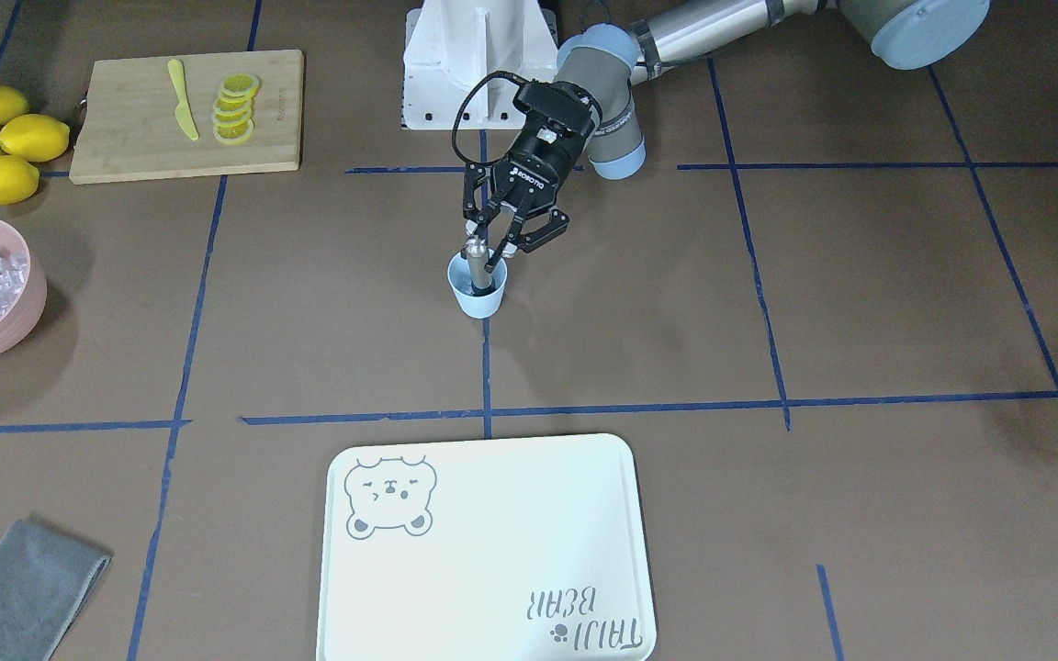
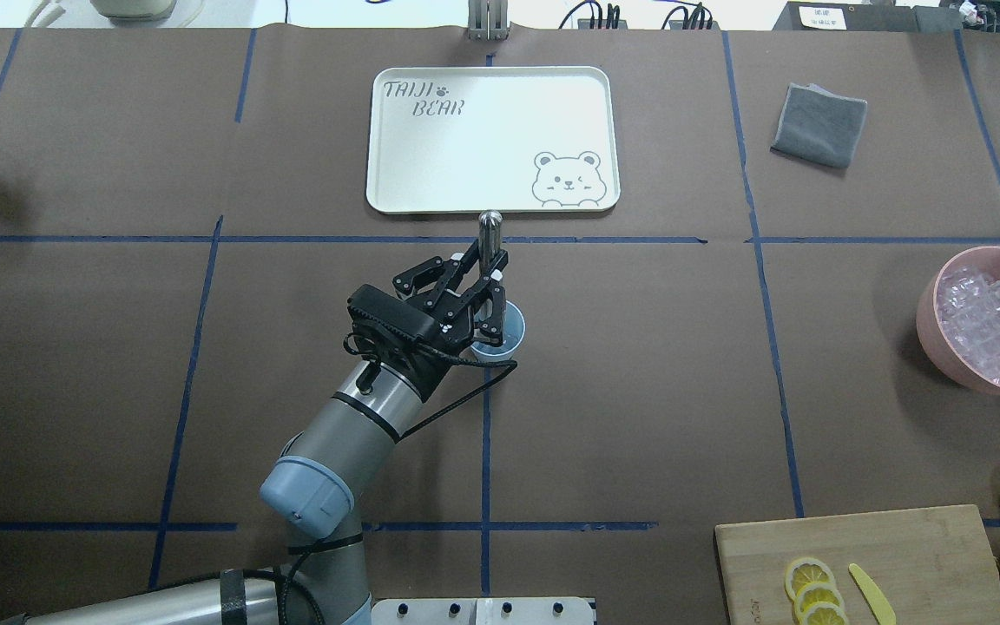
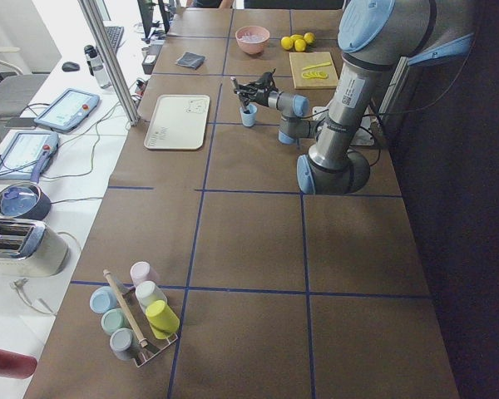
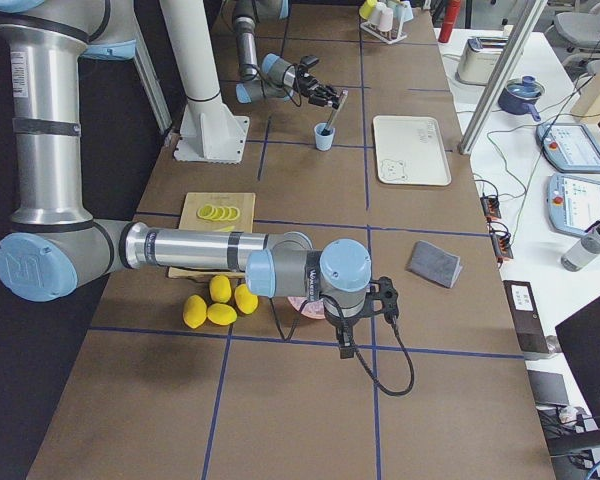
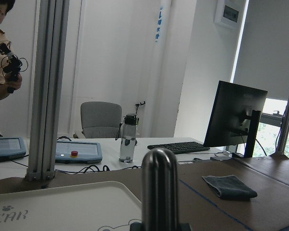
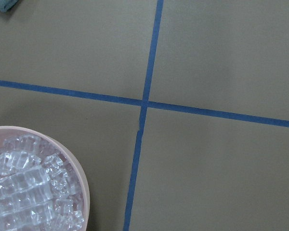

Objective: Mash ice and strawberries in cup
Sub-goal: 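Press the pestle down into the cup onto the ice and strawberry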

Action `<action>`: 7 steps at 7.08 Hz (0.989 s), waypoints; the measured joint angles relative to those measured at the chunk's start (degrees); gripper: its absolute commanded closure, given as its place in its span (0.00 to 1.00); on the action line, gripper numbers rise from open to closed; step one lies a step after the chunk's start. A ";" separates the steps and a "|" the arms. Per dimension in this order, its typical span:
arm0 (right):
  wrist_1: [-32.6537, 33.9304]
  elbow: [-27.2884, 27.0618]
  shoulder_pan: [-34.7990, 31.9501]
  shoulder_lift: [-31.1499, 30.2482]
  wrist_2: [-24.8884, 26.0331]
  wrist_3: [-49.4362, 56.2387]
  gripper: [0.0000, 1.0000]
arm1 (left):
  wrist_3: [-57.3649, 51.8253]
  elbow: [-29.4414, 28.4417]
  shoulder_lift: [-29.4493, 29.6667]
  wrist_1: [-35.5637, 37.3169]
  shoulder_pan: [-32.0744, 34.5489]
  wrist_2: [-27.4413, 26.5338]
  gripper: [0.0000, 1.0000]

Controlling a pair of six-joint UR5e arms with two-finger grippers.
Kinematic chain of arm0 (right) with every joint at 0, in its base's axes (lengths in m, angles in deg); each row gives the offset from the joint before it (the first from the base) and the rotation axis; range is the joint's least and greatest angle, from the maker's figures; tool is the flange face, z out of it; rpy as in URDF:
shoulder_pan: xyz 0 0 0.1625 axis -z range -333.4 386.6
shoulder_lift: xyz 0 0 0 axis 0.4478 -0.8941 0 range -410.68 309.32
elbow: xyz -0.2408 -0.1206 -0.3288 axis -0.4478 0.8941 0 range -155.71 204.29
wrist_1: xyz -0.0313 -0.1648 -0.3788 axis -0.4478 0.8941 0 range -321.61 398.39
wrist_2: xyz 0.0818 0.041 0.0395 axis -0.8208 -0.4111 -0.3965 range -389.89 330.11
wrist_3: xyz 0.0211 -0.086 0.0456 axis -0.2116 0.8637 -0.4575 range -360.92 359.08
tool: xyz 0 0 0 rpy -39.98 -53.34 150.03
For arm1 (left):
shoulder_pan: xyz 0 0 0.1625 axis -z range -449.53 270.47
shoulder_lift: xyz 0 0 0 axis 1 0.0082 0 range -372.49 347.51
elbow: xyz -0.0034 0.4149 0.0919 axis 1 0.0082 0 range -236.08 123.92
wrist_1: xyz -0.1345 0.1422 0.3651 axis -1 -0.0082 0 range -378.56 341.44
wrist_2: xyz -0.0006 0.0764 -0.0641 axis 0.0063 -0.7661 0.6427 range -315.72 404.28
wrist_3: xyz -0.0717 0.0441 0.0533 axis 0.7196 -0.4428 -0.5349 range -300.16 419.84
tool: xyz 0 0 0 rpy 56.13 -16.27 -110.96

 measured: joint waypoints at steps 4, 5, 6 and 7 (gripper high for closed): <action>0.00 0.02 0.00 0.00 0.14 0.00 0.00 | -0.24 2.83 0.36 0.33 1.42 1.59 1.00; -0.02 0.16 0.00 0.01 0.13 0.00 0.01 | -0.31 4.57 0.16 0.45 2.44 2.74 1.00; -0.08 0.36 0.00 0.00 0.14 0.04 0.01 | -0.34 6.96 -0.49 0.59 3.55 4.37 1.00; -0.16 0.85 0.00 0.03 0.16 0.19 0.01 | -0.30 9.73 -1.51 0.96 5.02 6.33 1.00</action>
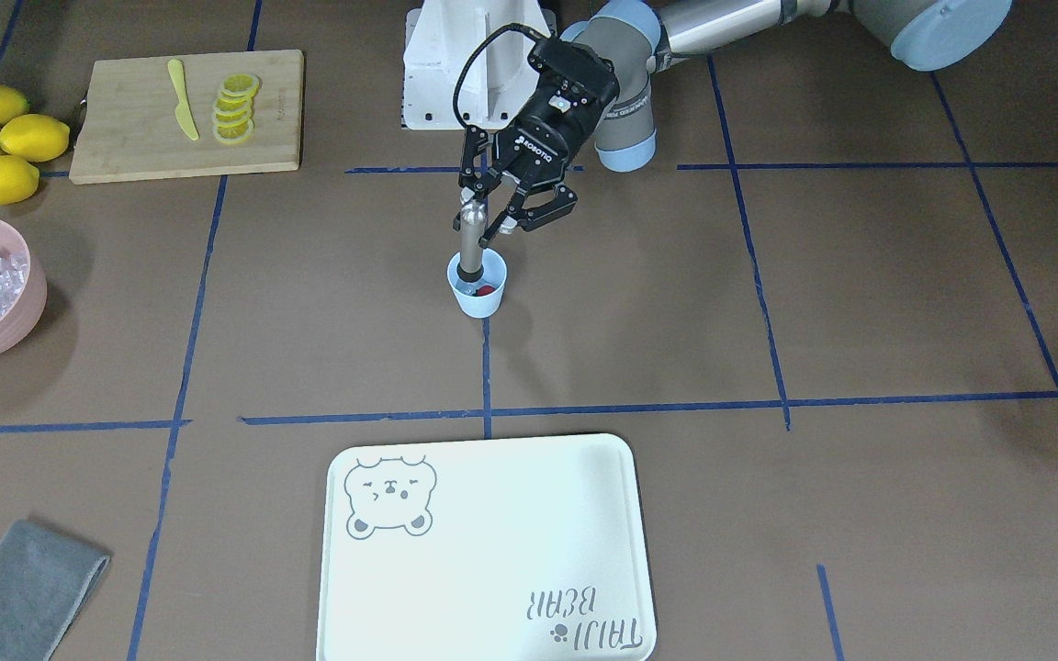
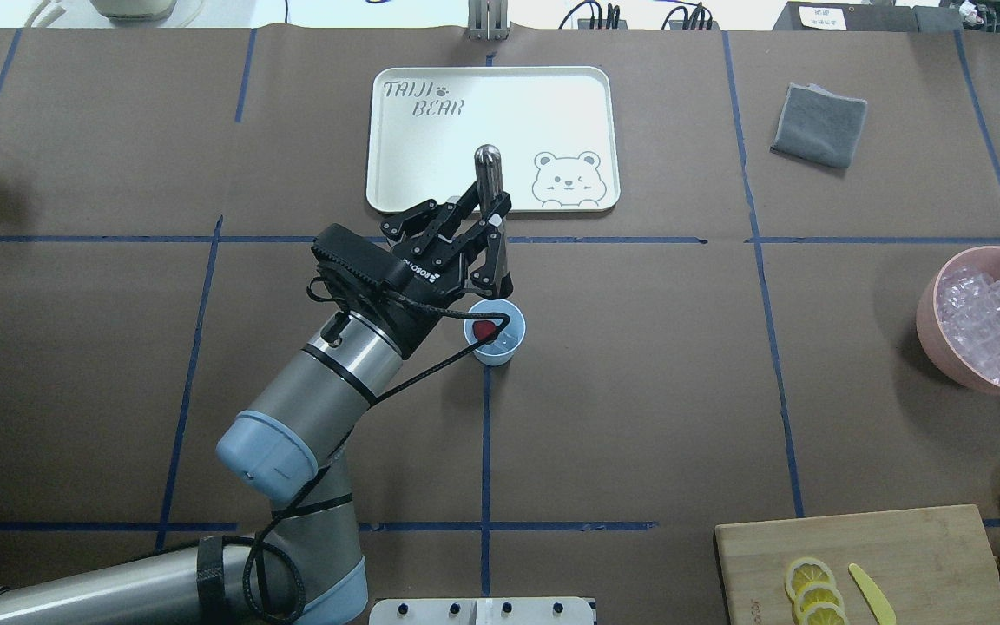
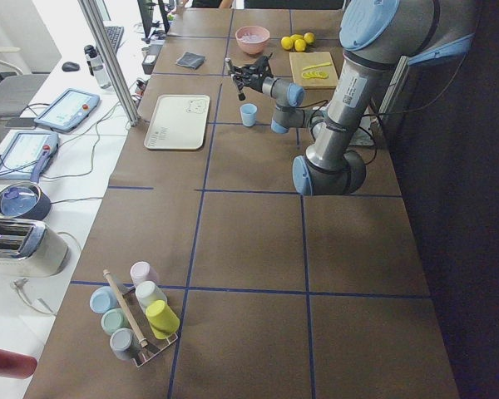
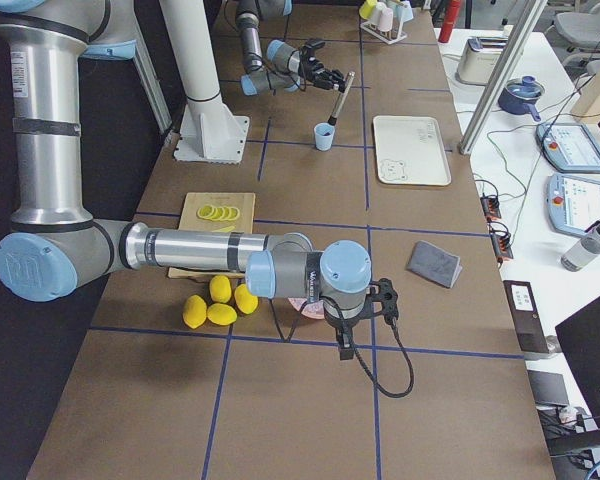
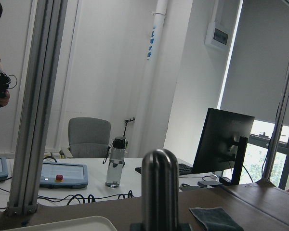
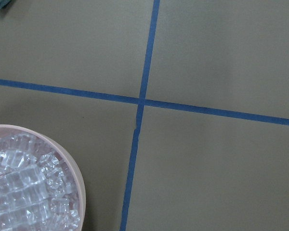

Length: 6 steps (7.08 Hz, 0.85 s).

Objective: Mash ice and strawberries in cup
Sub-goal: 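Lift the pestle out of the cup and carry it back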

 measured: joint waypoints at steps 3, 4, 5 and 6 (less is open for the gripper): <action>-0.10 1.11 0.69 1.03 0.04 -0.52 0.01 | 8.45 3.24 -2.44 4.33 9.21 10.58 1.00; -0.10 1.09 1.21 1.82 0.10 -1.34 0.01 | 14.17 3.42 -4.45 6.79 13.79 16.38 1.00; -0.10 0.97 1.64 2.36 0.12 -2.19 0.01 | 20.35 3.47 -6.80 9.27 18.60 23.42 1.00; -0.12 0.83 1.89 2.59 0.11 -2.62 0.01 | 26.49 3.47 -9.11 11.48 22.48 29.89 1.00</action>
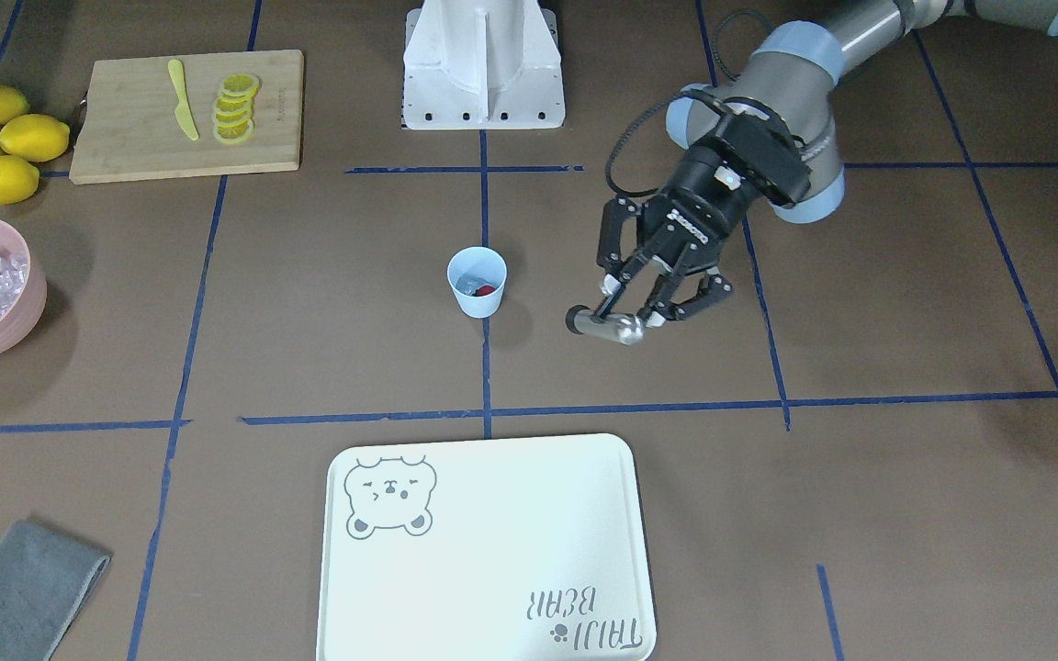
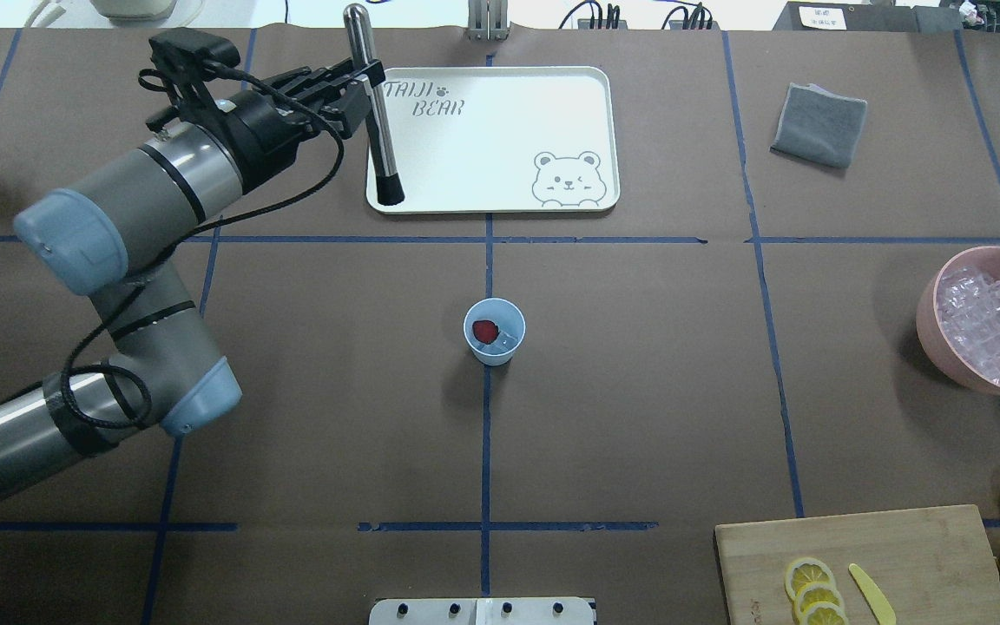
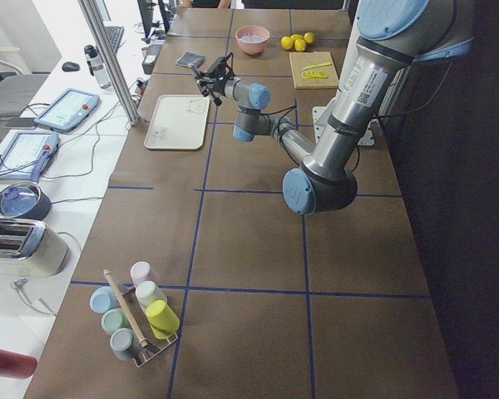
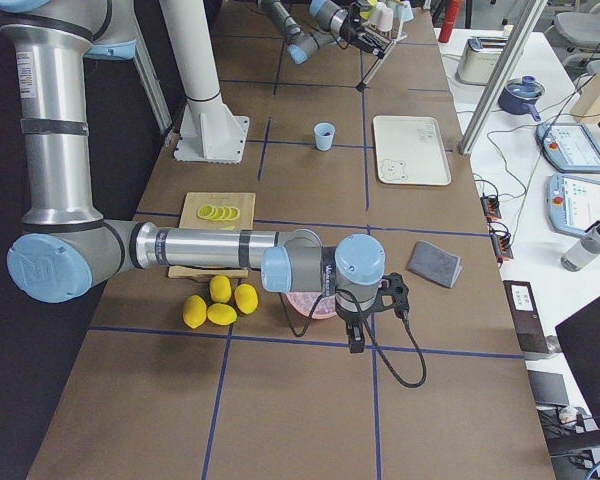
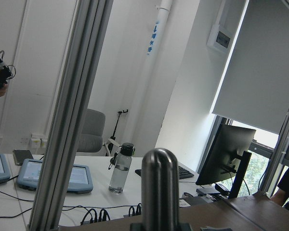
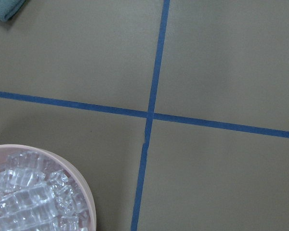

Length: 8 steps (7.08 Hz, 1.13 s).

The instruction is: Mash ice and strawberries in cup

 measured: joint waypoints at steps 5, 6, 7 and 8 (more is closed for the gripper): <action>-0.13 -0.31 0.13 0.18 -0.12 -0.29 0.01 | 24.70 1.29 -13.97 4.90 12.30 28.45 1.00; -0.14 -0.34 0.14 0.19 -0.14 -0.27 0.00 | 27.02 1.61 -16.22 7.08 16.06 36.25 1.00; -0.15 -0.35 0.14 0.20 -0.15 -0.23 0.01 | 27.73 1.60 -17.92 10.67 19.64 43.13 1.00; -0.15 -0.45 0.14 0.20 -0.15 -0.21 0.01 | 26.94 1.34 -19.70 13.78 22.28 47.60 1.00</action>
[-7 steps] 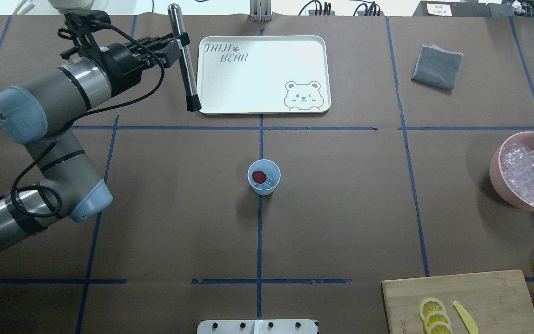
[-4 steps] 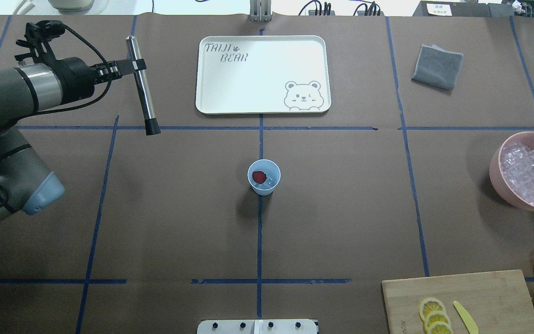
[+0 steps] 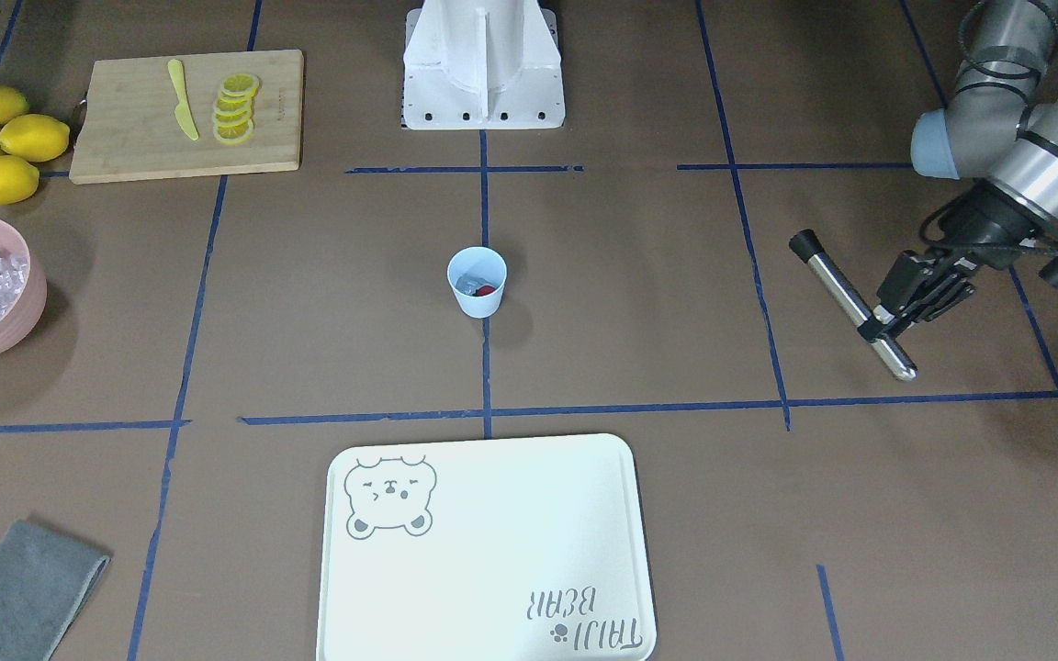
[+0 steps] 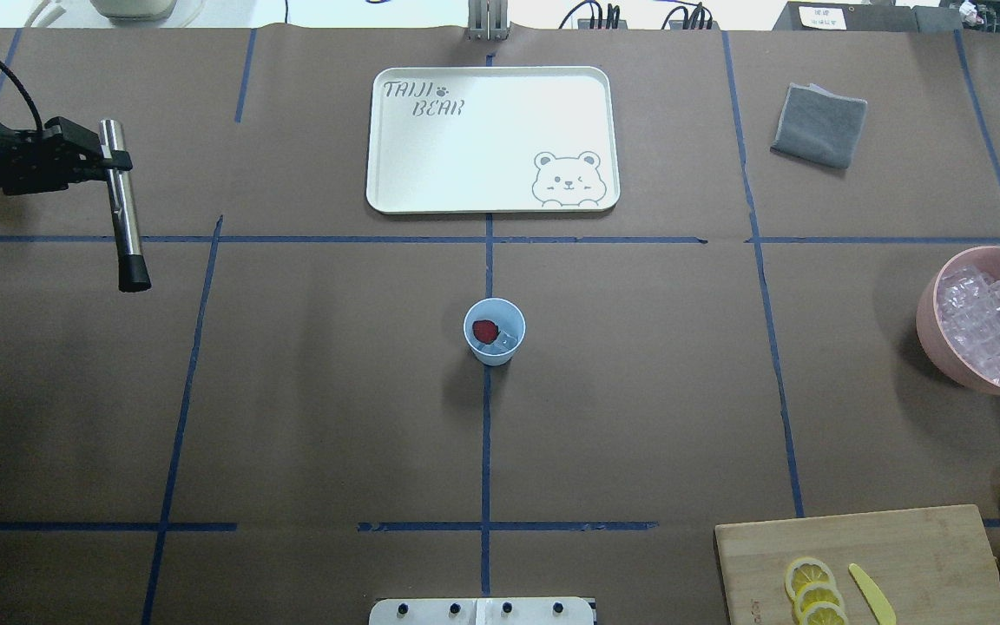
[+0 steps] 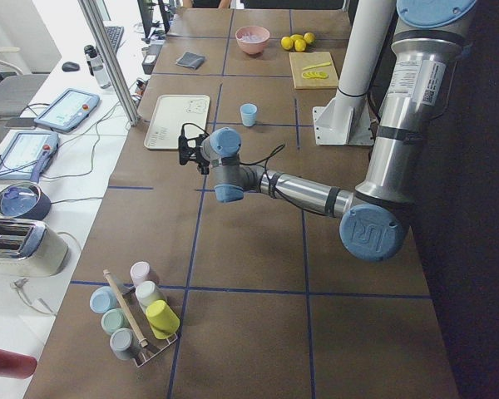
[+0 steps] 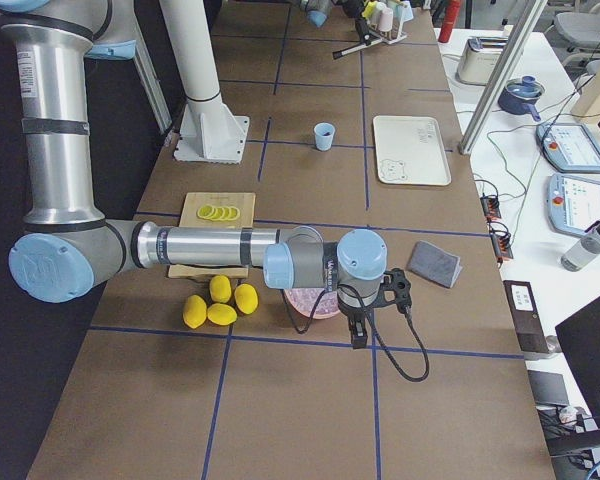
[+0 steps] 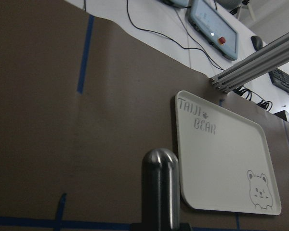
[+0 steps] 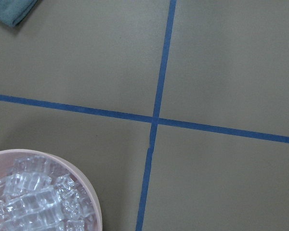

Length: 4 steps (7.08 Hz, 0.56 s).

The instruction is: Mash ice and strawberries in cup

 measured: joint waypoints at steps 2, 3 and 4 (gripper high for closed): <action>0.00 -0.21 0.00 0.03 0.02 0.01 0.01 | -8.15 -0.45 -4.21 4.87 1.55 2.42 1.00; 0.00 -0.27 0.00 0.06 0.06 0.01 0.01 | -14.57 -0.51 -5.90 8.13 1.63 2.39 1.00; 0.00 -0.31 0.00 0.07 0.08 0.01 0.01 | -21.71 -0.62 -7.32 11.64 1.66 2.08 1.00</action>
